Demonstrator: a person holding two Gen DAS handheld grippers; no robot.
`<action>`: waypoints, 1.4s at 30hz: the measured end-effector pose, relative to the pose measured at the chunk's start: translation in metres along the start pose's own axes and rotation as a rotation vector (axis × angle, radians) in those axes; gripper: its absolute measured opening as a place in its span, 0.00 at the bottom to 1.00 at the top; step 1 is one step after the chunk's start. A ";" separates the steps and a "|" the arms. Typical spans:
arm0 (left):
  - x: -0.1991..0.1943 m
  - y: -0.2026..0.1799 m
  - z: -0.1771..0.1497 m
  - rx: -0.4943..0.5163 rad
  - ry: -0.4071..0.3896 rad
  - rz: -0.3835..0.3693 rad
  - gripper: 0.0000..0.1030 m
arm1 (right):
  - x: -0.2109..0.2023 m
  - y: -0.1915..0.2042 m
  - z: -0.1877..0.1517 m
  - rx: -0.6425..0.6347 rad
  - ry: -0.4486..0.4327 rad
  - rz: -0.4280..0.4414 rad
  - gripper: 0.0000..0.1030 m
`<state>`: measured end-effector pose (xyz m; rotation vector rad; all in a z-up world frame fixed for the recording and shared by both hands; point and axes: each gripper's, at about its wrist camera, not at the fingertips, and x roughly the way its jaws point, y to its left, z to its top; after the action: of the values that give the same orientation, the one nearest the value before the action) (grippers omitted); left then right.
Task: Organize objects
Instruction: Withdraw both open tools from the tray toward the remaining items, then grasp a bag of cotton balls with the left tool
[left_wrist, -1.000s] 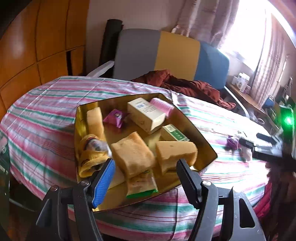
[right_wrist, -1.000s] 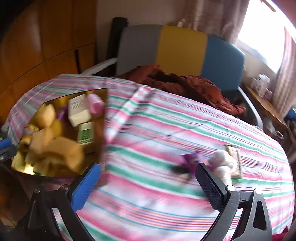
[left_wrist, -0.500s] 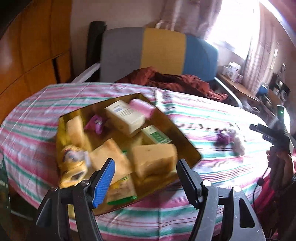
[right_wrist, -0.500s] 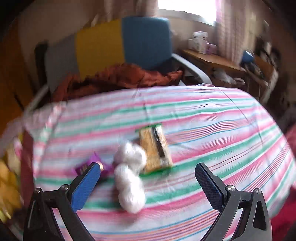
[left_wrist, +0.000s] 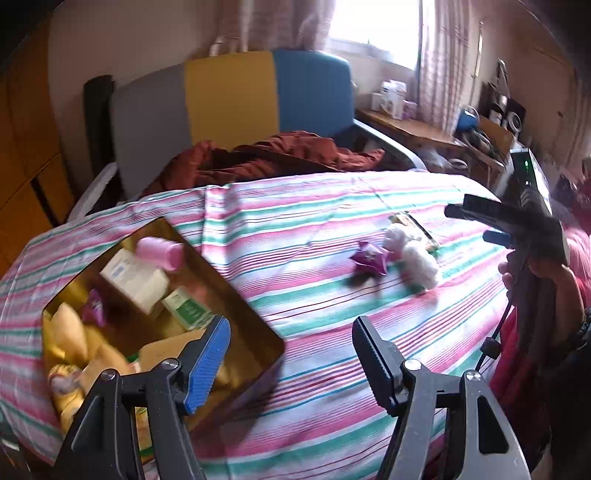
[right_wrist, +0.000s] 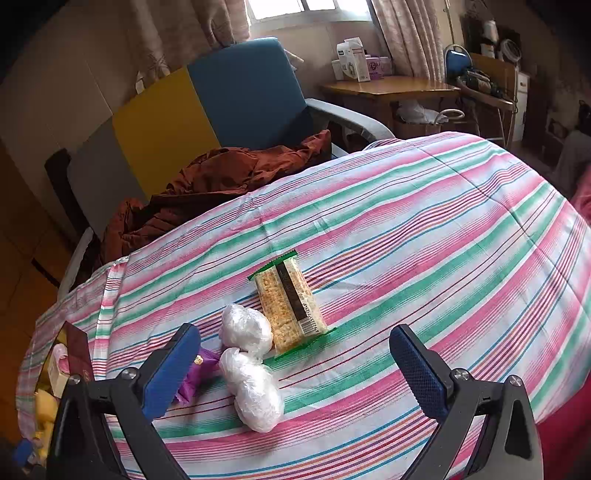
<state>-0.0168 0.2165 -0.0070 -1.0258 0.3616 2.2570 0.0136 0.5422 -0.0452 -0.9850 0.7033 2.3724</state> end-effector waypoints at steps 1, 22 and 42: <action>0.004 -0.004 0.002 0.009 0.006 -0.006 0.68 | 0.001 -0.001 0.000 0.009 0.005 0.009 1.00; 0.088 -0.075 0.031 0.022 0.184 -0.201 0.65 | 0.000 -0.026 0.023 -0.018 0.038 -0.116 1.00; 0.182 -0.161 0.066 0.042 0.245 -0.293 0.47 | 0.013 -0.065 0.022 0.177 0.066 -0.061 1.00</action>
<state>-0.0431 0.4494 -0.0986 -1.2502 0.3357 1.8625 0.0327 0.6074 -0.0594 -0.9978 0.8786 2.1908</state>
